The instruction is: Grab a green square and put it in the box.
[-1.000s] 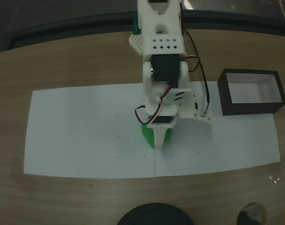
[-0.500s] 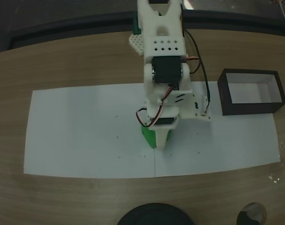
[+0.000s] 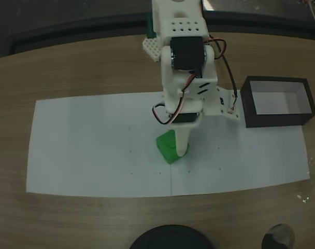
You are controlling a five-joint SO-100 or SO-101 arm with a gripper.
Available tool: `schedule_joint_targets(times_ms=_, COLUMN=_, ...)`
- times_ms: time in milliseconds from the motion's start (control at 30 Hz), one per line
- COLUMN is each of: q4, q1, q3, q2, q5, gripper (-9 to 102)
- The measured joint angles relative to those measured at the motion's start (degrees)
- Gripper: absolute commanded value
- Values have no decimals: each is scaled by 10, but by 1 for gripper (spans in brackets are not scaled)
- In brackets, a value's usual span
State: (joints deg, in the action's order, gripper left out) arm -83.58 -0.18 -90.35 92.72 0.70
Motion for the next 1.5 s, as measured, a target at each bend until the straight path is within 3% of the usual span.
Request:
schedule_joint_targets(times_ms=600, q4=86, q1=1, q3=-44, q2=-105, q5=0, gripper=36)
schedule_joint_targets(times_ms=700, q4=100, q1=0, q3=-44, q2=-115, q5=0, gripper=30)
schedule_joint_targets(times_ms=833, q4=111, q1=0, q3=-44, q2=-118, q5=0, gripper=12)
schedule_joint_targets(times_ms=1067, q4=111, q1=0, q3=-43, q2=-118, q5=0, gripper=11)
schedule_joint_targets(times_ms=1267, q4=27, q1=-21, q3=50, q2=-118, q5=0, gripper=12)
schedule_joint_targets(times_ms=1500, q4=-149, q1=-214, q3=308, q2=-13, q5=-57, gripper=12)
